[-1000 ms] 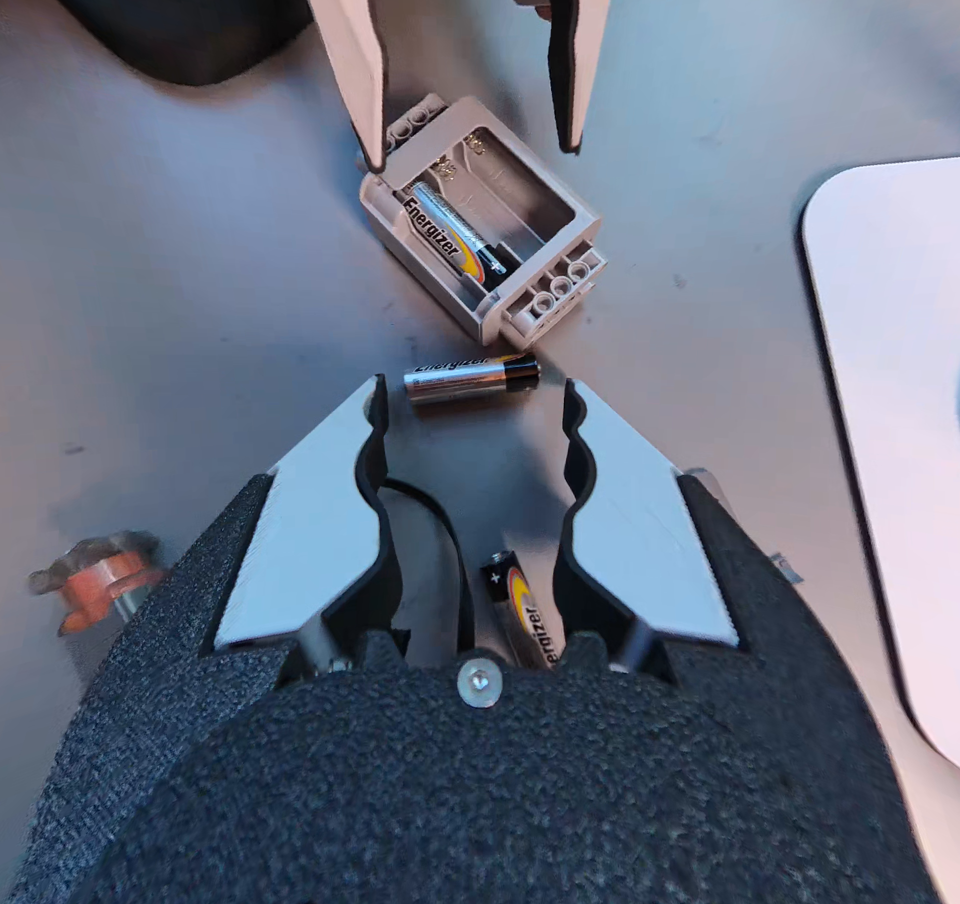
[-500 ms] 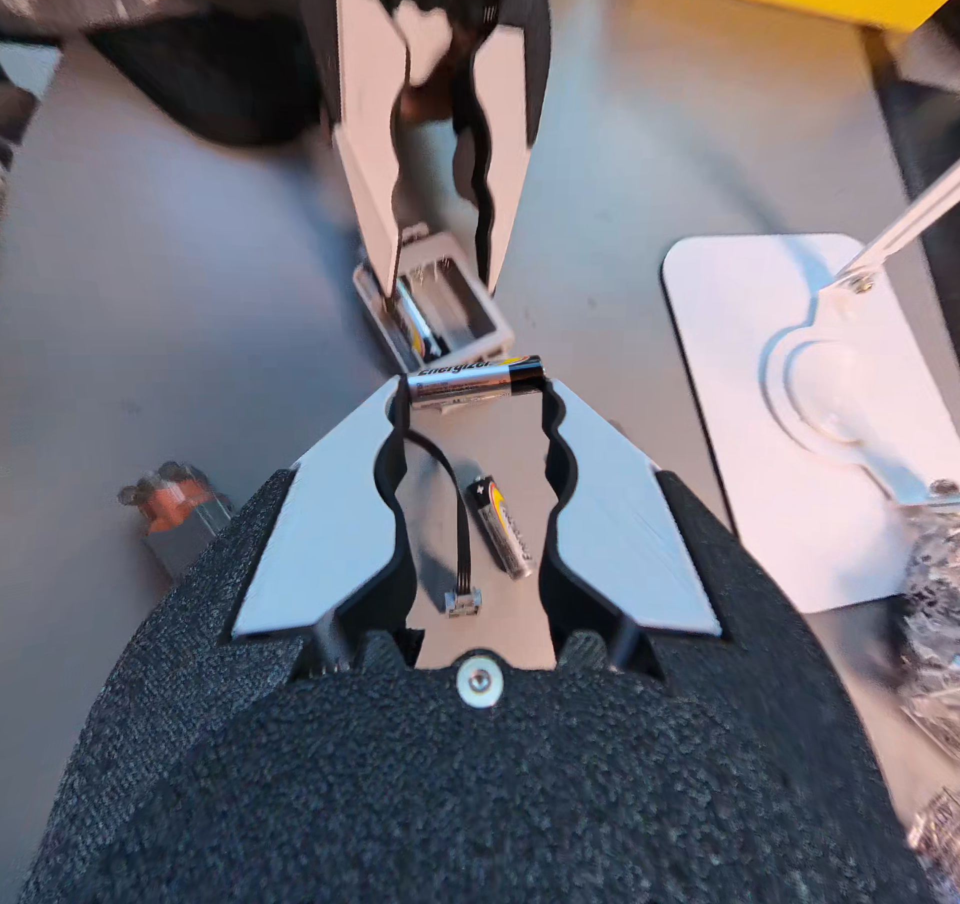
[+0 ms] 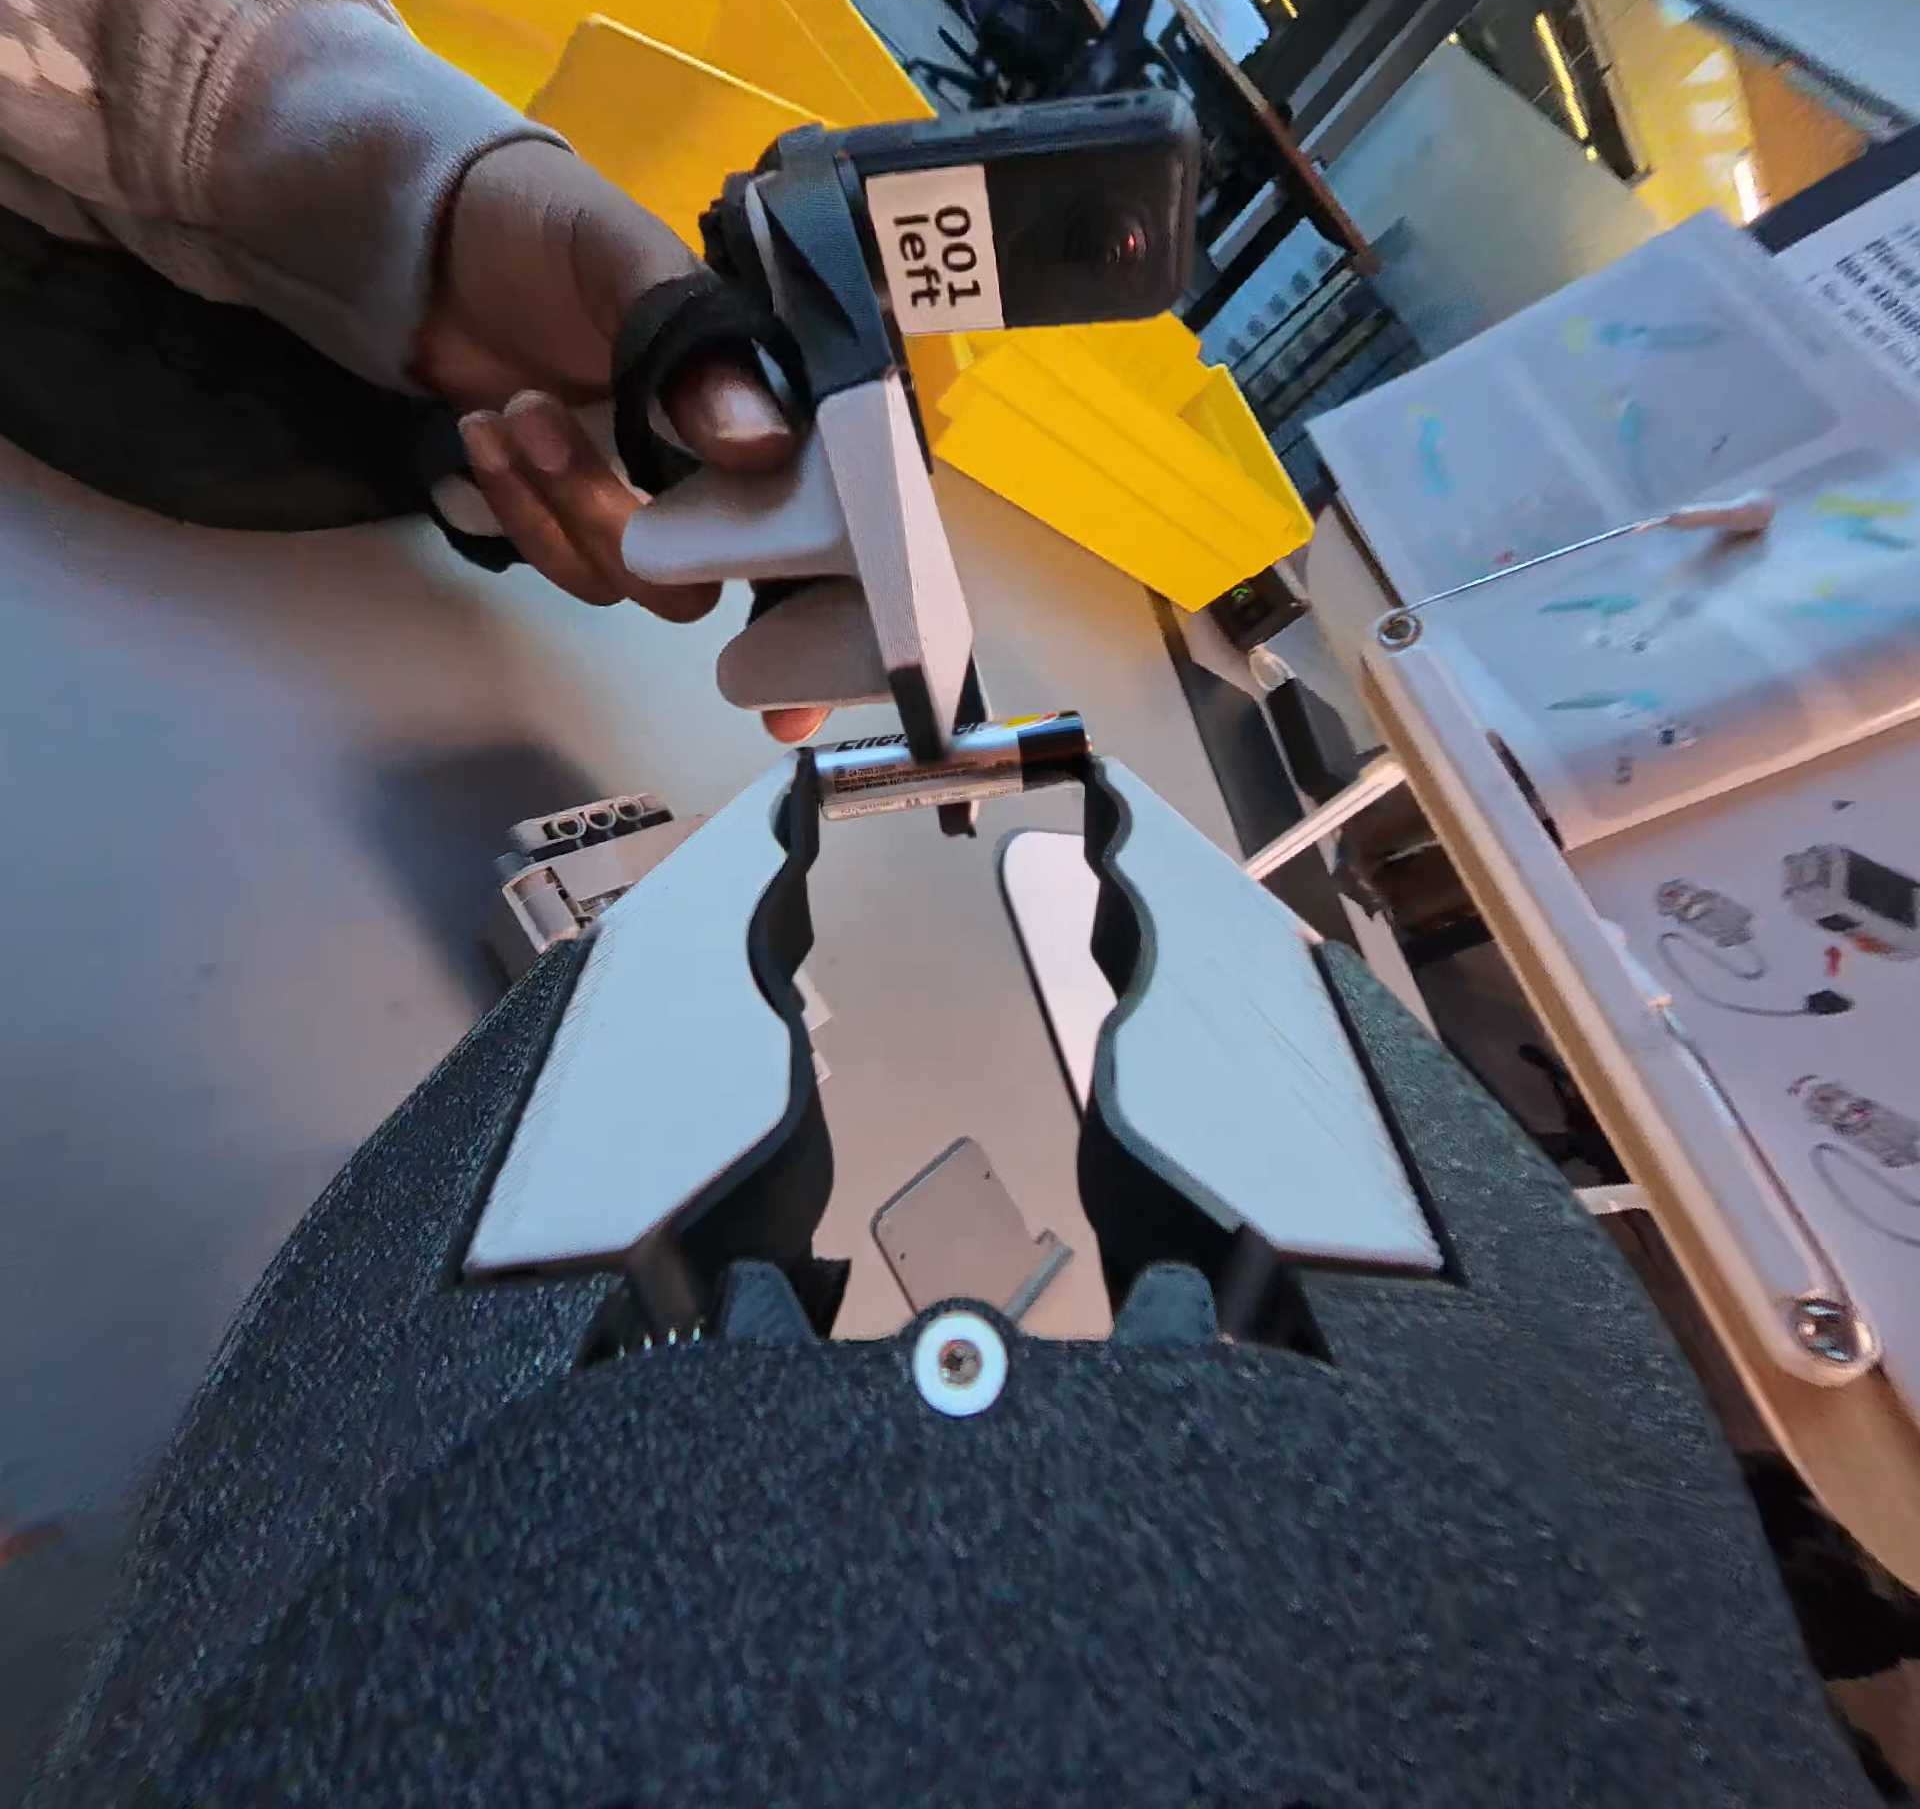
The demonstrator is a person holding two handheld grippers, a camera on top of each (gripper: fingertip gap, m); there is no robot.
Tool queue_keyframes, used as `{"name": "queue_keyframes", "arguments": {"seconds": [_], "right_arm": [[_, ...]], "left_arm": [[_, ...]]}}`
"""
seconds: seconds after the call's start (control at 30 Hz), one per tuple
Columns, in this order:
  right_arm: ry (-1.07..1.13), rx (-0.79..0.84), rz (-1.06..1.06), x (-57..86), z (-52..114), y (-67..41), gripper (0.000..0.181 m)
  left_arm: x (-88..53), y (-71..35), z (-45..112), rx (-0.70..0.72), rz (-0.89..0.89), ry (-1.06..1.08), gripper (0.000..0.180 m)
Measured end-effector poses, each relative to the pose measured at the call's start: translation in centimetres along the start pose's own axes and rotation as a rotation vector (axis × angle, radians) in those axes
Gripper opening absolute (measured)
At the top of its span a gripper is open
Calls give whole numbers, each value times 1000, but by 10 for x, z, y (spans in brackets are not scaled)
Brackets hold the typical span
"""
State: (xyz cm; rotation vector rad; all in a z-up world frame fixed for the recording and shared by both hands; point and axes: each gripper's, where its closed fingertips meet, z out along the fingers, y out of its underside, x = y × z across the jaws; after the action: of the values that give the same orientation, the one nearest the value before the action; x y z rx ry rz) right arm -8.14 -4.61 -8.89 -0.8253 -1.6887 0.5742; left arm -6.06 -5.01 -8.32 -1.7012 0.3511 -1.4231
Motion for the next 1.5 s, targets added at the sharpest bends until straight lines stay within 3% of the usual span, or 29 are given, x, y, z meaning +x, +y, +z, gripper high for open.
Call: {"name": "queue_keyframes", "arguments": {"seconds": [0.13,0.27,0.33,0.47,0.73,0.93,1.07,1.2,1.4,1.5], "right_arm": [[-41,-22,17,-7,2,5,50],[-338,24,461,-17,-7,8,50],[-401,5,579,-18,-8,13,42],[-449,-57,595,-30,-6,25,25],[-497,-43,598,-39,-5,22,14],[-467,-8,645,-27,-6,19,13],[-458,-71,691,-25,-4,35,13],[-517,-146,728,-41,2,46,13],[-557,-185,789,-50,9,46,14],[-506,-244,679,-53,10,60,22]], "left_arm": [[-12,9,-1,-87,99,-113,11],[-36,28,-11,-286,376,-356,11],[-38,38,-9,-360,453,-388,11],[-38,49,-5,-446,570,-411,11],[-34,61,0,-499,600,-384,11],[-30,47,-4,-412,584,-370,13],[-31,42,-23,-409,548,-372,46],[-39,67,-33,-541,464,-362,70],[-52,88,-26,-642,497,-390,64],[-53,88,-23,-630,478,-391,60]]}}
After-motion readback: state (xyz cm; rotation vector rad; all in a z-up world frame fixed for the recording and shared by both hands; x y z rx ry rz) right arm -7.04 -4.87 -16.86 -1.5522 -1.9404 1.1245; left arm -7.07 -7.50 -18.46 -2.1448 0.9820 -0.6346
